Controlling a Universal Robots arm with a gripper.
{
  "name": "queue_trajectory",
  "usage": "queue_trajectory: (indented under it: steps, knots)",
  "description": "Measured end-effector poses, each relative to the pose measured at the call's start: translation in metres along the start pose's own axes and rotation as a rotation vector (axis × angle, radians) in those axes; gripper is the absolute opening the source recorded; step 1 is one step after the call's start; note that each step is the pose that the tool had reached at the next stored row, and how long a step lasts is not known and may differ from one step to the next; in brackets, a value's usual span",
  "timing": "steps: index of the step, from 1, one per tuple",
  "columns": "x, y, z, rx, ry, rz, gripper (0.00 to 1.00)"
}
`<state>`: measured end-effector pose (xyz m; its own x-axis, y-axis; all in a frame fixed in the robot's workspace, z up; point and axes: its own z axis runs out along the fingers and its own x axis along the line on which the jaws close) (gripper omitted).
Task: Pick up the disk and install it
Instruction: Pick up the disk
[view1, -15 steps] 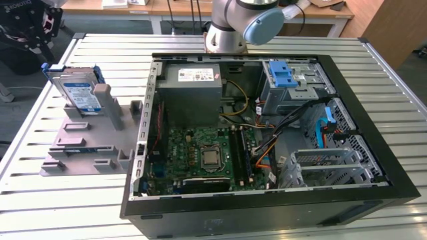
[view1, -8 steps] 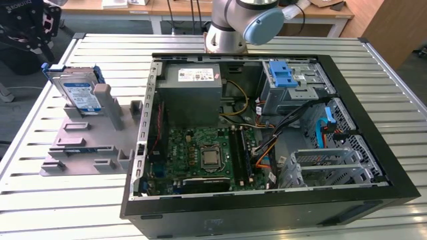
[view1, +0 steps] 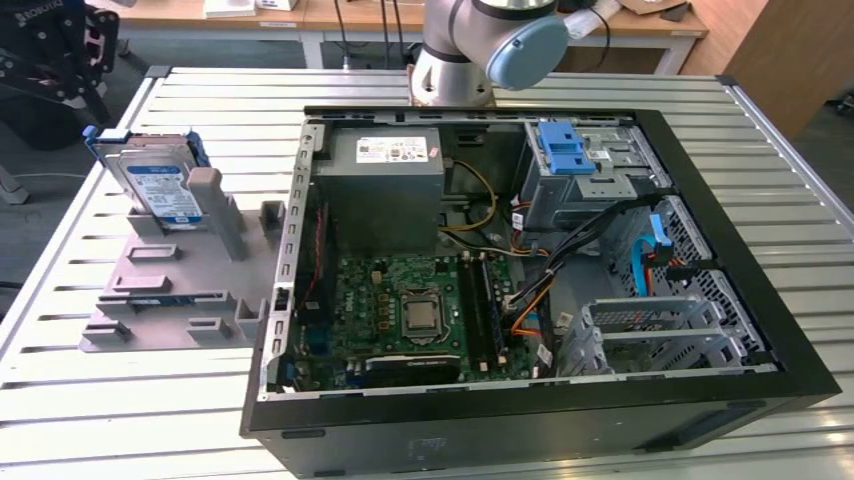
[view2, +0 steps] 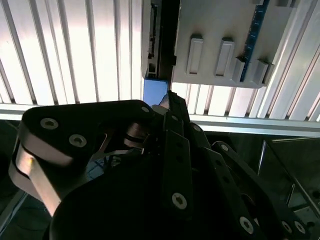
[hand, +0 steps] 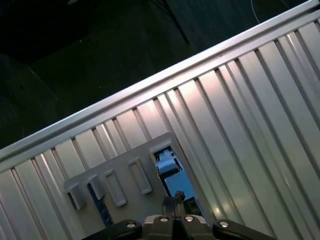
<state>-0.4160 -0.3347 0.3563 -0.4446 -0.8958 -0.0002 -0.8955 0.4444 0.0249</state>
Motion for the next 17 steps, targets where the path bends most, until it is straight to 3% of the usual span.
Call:
queue_trajectory:
  steps: [17]
  knots:
    - [0.0000,0.0000,0.0008,0.0059,0.0029,-0.231,0.11]
